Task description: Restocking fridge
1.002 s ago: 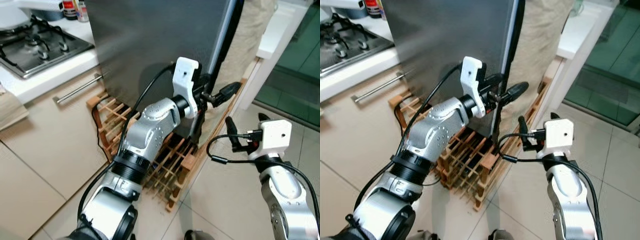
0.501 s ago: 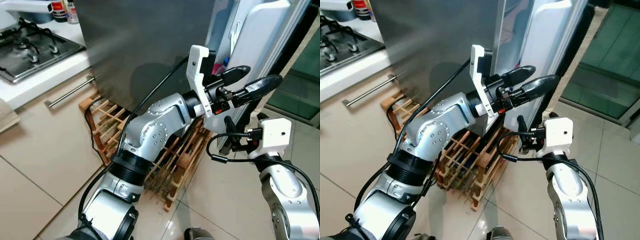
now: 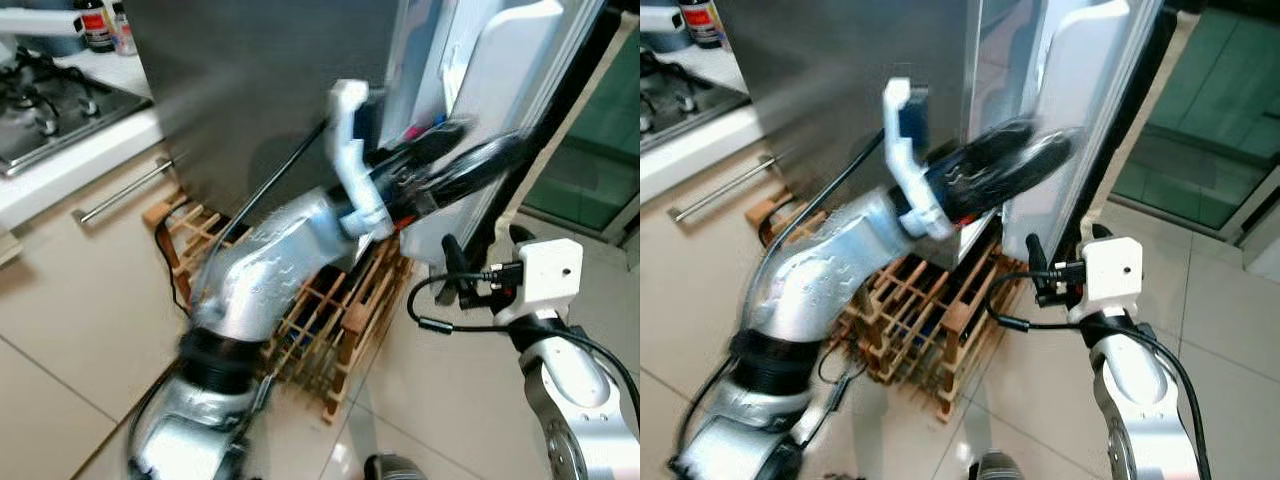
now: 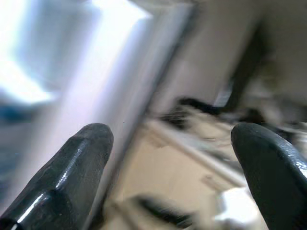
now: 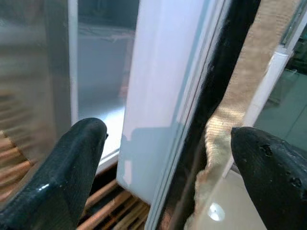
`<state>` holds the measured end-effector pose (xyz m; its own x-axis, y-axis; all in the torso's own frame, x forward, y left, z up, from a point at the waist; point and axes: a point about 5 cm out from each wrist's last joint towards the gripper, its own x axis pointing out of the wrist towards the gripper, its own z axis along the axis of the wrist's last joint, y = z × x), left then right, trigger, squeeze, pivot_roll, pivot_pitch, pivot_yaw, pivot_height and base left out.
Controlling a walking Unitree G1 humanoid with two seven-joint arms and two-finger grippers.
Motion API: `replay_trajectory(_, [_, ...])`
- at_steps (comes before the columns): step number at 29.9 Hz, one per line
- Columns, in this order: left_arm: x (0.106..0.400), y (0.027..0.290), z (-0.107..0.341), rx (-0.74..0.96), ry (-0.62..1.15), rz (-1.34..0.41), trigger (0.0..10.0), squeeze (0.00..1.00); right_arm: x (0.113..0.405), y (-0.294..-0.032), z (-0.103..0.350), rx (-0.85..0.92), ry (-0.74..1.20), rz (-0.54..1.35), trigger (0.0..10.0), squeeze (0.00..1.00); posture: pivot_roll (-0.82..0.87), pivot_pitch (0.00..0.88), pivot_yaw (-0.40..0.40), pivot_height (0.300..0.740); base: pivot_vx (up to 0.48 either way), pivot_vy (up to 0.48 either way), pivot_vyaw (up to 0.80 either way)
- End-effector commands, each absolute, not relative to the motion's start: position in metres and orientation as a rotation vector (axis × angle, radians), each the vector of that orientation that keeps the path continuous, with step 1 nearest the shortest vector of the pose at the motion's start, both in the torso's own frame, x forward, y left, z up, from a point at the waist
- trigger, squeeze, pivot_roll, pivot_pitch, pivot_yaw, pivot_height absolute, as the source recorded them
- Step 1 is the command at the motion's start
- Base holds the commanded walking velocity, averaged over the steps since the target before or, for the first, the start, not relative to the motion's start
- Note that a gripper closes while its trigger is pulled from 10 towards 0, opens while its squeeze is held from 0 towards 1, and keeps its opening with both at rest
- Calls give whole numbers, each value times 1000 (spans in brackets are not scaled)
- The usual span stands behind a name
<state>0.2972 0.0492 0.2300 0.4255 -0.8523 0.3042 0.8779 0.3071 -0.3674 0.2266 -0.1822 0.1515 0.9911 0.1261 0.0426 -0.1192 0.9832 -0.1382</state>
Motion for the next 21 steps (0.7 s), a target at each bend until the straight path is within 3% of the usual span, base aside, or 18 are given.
replay_trajectory(1, [300, 68, 218, -441, -27, -1059, 10000, 0, 221, -178, 157, -145, -54, 159, 10000, 0, -208, 31, 2, 728, 0, 0, 0])
replay_trajectory(10, [308, 125, 160, -255, 86, -647, 10000, 0, 259, -168, 157, 5, -54, 184, 10000, 0, -153, 14, 5, 728, 0, 0, 0])
replay_trajectory(21, [305, 161, 160, -201, -17, -340, 10000, 0, 298, -182, 160, 26, -45, 144, 10000, 0, -98, 34, -28, 728, 0, 0, 0])
